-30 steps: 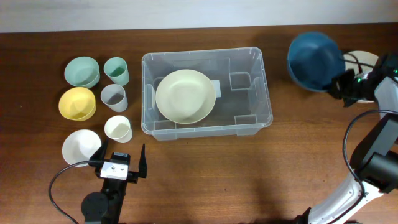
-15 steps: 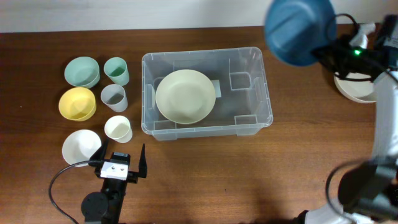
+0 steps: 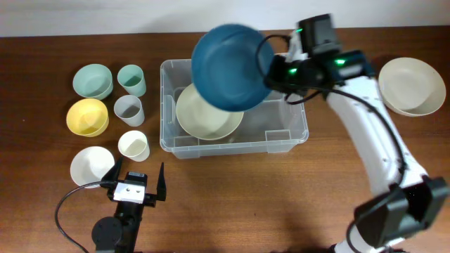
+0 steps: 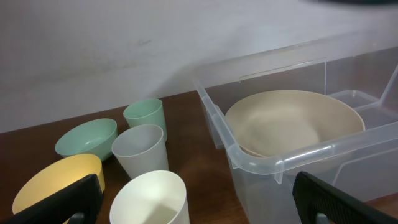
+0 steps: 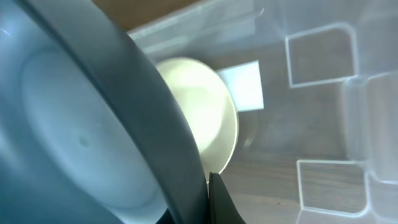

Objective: Pack container
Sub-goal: 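Lift the teal plate and carry it over the container, then lower the teal plate onto the cream bowl and release it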

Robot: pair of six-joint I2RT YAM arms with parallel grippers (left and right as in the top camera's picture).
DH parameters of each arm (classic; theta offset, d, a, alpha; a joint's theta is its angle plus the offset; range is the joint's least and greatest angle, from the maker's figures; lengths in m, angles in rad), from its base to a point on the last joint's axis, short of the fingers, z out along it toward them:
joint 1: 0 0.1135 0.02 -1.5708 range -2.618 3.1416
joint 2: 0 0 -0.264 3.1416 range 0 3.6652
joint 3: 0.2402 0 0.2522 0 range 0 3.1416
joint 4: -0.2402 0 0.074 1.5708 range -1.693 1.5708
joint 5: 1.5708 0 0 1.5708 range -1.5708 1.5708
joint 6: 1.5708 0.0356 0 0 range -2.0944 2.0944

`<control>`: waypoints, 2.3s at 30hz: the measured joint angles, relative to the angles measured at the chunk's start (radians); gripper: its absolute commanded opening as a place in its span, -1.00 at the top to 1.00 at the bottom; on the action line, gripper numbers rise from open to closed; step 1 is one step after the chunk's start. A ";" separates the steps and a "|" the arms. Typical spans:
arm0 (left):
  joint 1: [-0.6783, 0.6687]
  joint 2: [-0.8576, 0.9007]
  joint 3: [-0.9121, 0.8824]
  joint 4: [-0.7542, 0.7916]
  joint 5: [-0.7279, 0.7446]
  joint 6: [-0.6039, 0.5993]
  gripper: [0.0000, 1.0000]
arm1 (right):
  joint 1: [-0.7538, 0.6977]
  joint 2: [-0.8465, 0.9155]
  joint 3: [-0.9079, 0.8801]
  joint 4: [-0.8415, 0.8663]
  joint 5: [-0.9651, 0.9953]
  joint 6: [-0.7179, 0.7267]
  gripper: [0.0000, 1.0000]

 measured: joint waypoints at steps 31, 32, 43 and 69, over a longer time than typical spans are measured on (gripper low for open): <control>0.000 0.000 0.000 0.000 0.000 0.000 -0.99 | 0.080 0.321 0.000 0.118 -0.032 0.049 0.92; 0.000 0.000 0.000 0.000 0.000 0.000 -0.99 | 0.080 0.326 0.000 0.119 -0.033 0.050 0.92; 0.000 0.000 0.000 0.000 0.000 0.000 -0.99 | 0.087 0.348 0.000 0.146 -0.055 0.068 0.91; 0.000 0.000 0.000 0.000 0.000 0.000 -0.99 | 0.108 0.383 0.000 0.148 -0.058 0.075 0.84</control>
